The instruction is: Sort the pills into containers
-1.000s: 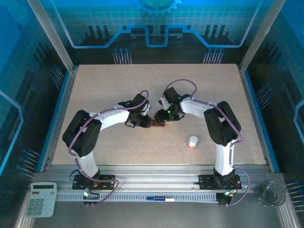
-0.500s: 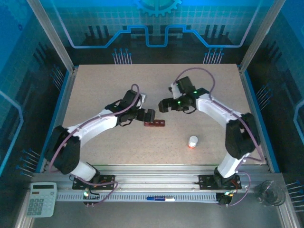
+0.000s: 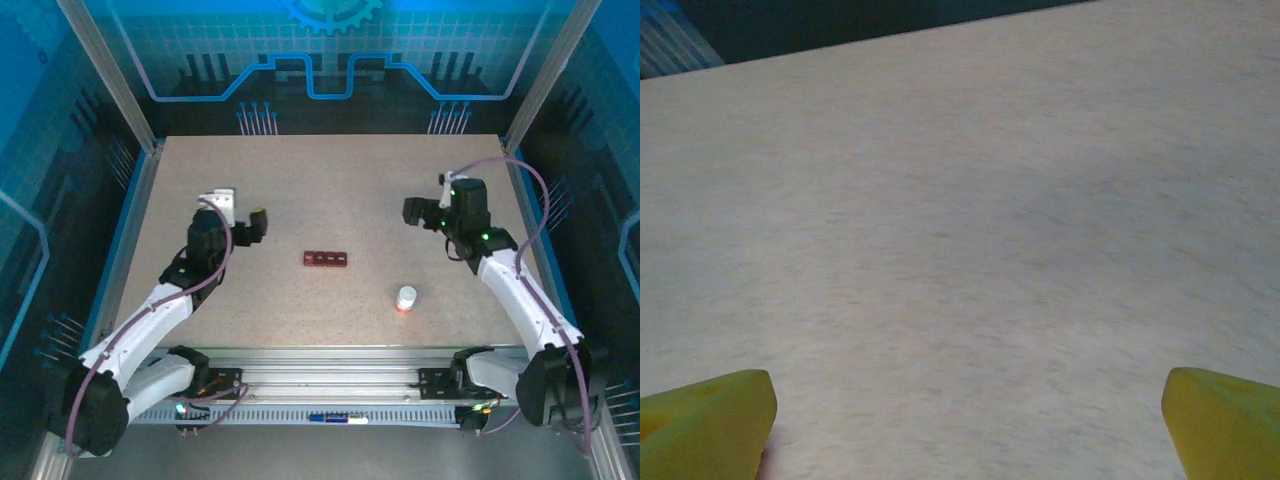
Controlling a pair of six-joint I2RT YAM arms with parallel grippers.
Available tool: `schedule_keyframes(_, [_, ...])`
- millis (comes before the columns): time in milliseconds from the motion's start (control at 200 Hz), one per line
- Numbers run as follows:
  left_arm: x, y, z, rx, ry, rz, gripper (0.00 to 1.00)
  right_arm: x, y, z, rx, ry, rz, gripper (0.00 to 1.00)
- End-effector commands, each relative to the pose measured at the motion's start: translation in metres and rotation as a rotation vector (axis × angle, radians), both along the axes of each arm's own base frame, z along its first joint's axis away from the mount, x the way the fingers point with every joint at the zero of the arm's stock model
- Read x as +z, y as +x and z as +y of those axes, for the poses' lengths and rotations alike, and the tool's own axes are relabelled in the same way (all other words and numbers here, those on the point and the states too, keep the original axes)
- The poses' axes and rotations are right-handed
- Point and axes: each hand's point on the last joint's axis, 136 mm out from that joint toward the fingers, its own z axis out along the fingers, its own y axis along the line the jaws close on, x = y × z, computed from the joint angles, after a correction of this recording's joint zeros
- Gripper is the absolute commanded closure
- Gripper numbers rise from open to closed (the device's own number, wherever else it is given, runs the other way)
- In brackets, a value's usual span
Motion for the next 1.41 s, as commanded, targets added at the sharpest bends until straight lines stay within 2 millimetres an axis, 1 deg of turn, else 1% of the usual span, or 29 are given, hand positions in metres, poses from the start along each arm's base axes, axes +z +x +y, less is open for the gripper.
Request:
schedule_keyframes(0, [0.008,-0.002,0.029,0.065,0.043,-0.126,0.01,0.002,0.004,-0.042,-0.143,-0.151,-0.132,0.00])
schedule_keyframes(60, [-0.004,-0.007,0.043,0.101,0.042,-0.123,0.01,-0.014,0.001,-0.052,-0.156,-0.202,-0.118,0.00])
schedule_keyframes(145, [-0.023,-0.014,0.058,0.143,0.052,-0.108,0.01,-0.038,0.000,-0.059,-0.170,-0.235,-0.101,0.00])
schedule_keyframes(265, [-0.041,-0.013,0.064,0.156,0.101,-0.092,0.01,-0.063,0.008,-0.057,-0.152,-0.247,-0.130,0.00])
schedule_keyframes(310, [-0.049,-0.010,0.065,0.151,0.103,-0.070,0.01,-0.064,0.014,-0.055,-0.146,-0.242,-0.168,0.00])
schedule_keyframes(375, [-0.057,-0.006,0.064,0.141,0.096,-0.058,0.01,-0.070,0.019,-0.051,-0.118,-0.250,-0.196,0.00])
schedule_keyframes(475, [-0.070,0.002,0.054,0.088,0.073,-0.072,0.01,-0.074,0.024,-0.043,-0.068,-0.260,-0.257,0.00])
schedule_keyframes(530, [-0.078,0.006,0.051,0.073,0.068,-0.098,0.01,-0.079,0.025,-0.040,-0.050,-0.263,-0.285,0.00])
schedule_keyframes(570, [-0.082,0.010,0.049,0.061,0.078,-0.124,0.01,-0.079,0.025,-0.036,-0.022,-0.264,-0.316,0.00])
schedule_keyframes(600, [-0.081,0.014,0.048,0.057,0.084,-0.151,0.01,-0.078,0.026,-0.032,-0.001,-0.265,-0.341,0.00])
schedule_keyframes(655, [-0.088,0.022,0.046,0.040,0.072,-0.139,0.01,-0.082,0.025,-0.029,0.019,-0.264,-0.369,0.00])
schedule_keyframes(665, [-0.088,0.024,0.045,0.033,0.073,-0.140,0.01,-0.086,0.024,-0.029,0.019,-0.262,-0.364,0.00])
schedule_keyframes(730, [-0.103,0.030,0.039,-0.005,0.077,-0.108,0.01,-0.098,0.020,-0.025,0.039,-0.255,-0.389,0.00])
schedule_keyframes(765, [-0.110,0.031,0.037,-0.028,0.076,-0.108,0.01,-0.093,0.020,-0.024,0.041,-0.264,-0.446,0.00])
schedule_keyframes(785, [-0.109,0.032,0.036,-0.035,0.079,-0.124,0.01,-0.089,0.020,-0.023,0.043,-0.264,-0.463,0.00])
schedule_keyframes(790, [-0.108,0.032,0.036,-0.035,0.080,-0.127,0.01,-0.092,0.019,-0.023,0.046,-0.263,-0.448,0.00])
schedule_keyframes(836, [-0.110,0.033,0.036,-0.032,0.073,-0.102,0.01,-0.096,0.020,-0.021,0.066,-0.252,-0.411,0.00])
schedule_keyframes(901, [-0.112,0.040,0.035,-0.056,0.060,-0.075,0.01,-0.097,0.029,-0.017,0.100,-0.244,-0.384,0.00])
schedule_keyframes(981, [-0.116,0.048,0.042,-0.033,0.033,-0.017,0.01,-0.104,0.042,-0.025,0.080,-0.214,-0.294,0.00])
schedule_keyframes(1061, [-0.119,0.051,0.053,-0.002,-0.012,0.013,0.01,-0.104,0.041,-0.026,0.073,-0.216,-0.300,0.00])
schedule_keyframes(1401, [-0.118,0.051,0.053,0.001,-0.006,0.008,0.01,-0.103,0.041,-0.027,0.063,-0.231,-0.303,0.00])
